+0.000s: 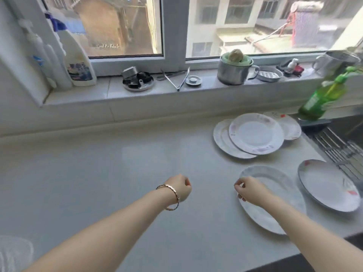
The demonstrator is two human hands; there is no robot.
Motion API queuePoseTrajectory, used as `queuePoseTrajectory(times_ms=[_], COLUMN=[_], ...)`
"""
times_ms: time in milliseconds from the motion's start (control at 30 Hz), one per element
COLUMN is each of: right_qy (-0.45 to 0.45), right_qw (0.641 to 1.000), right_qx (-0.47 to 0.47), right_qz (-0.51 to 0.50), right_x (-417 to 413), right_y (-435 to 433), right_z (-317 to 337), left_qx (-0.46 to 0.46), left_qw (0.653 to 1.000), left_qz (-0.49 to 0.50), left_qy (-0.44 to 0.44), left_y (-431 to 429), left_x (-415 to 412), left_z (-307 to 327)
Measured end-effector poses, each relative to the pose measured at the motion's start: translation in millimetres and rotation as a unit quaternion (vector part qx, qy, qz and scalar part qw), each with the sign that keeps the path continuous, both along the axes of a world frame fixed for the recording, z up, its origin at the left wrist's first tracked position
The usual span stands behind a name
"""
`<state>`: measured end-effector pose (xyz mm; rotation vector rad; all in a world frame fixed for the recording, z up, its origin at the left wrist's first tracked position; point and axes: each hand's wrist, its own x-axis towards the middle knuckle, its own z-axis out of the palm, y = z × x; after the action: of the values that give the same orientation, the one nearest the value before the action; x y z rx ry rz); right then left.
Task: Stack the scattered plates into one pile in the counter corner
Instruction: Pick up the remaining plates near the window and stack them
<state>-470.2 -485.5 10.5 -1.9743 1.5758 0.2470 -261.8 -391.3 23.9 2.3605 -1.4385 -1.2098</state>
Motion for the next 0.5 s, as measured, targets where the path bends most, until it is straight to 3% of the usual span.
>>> queuePoseTrajectory(times_ms=[167, 500], right_qy=[-0.018, 0.006], right_qw=[1.000, 0.999], right_qx=[0.004, 0.034], right_qz=[-0.015, -0.015], right_x=[-74.8, -176.3], right_y=[-76.3, -176.7], right_z=[-12.5, -34.7], left_qx=[0.018, 0.113], left_qw=[0.999, 0.968], left_qz=[0.023, 0.210], left_qy=[0.019, 0.071], left_y=[-79.2, -148.1], left_x=[-77.3, -173.0], left_z=[-24.7, -84.4])
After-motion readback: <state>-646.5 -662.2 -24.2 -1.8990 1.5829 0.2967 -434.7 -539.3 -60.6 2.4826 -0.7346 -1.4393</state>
